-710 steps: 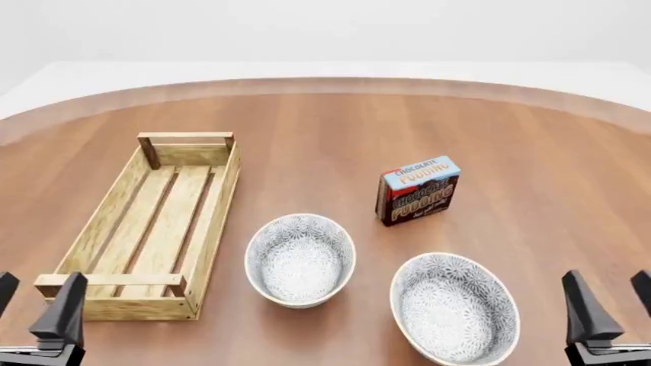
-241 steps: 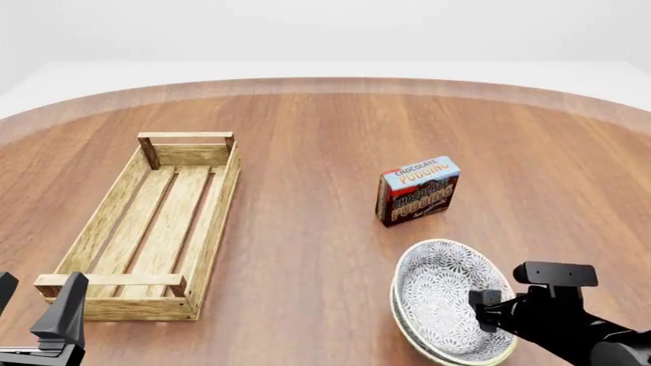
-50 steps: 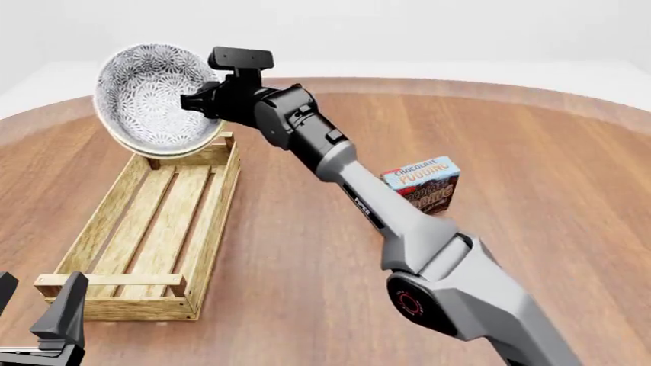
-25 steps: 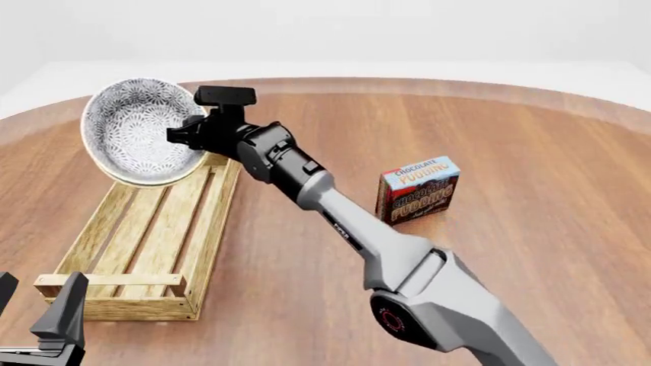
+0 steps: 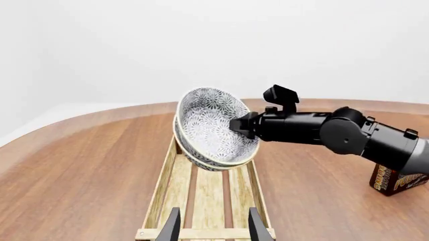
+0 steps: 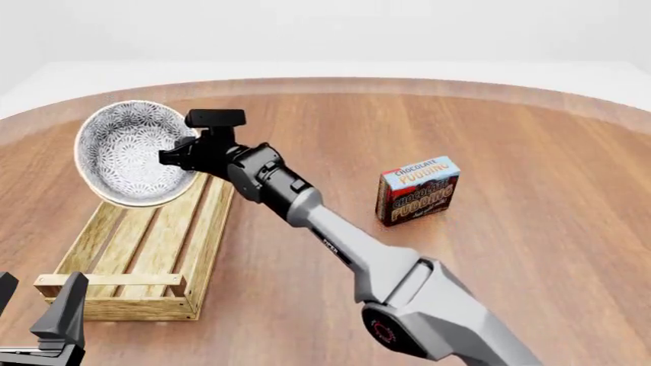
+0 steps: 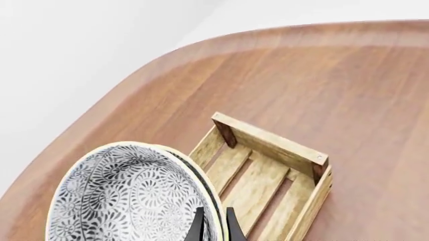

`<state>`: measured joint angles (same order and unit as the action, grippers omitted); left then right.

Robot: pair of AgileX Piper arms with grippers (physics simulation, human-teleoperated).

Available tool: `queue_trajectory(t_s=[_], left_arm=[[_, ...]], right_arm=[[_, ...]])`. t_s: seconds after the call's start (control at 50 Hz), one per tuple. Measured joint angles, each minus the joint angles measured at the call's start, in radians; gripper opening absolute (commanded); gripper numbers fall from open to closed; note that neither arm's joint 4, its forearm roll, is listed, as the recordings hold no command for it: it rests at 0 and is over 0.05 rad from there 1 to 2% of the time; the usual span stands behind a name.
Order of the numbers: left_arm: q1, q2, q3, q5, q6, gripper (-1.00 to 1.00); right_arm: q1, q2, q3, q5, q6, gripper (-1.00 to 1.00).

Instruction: Stack the left bowl on the right bowl and place them in the tray.

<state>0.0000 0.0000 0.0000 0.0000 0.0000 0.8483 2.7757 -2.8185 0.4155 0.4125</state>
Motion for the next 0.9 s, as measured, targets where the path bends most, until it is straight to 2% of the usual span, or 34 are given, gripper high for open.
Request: queue_trajectory(t_s=[0.9], left_arm=[[0.000, 0.000, 0.000, 0.000, 0.000, 1.00]], right_arm=[[0.022, 0.084, 0.000, -0.030, -0.008, -1.00]])
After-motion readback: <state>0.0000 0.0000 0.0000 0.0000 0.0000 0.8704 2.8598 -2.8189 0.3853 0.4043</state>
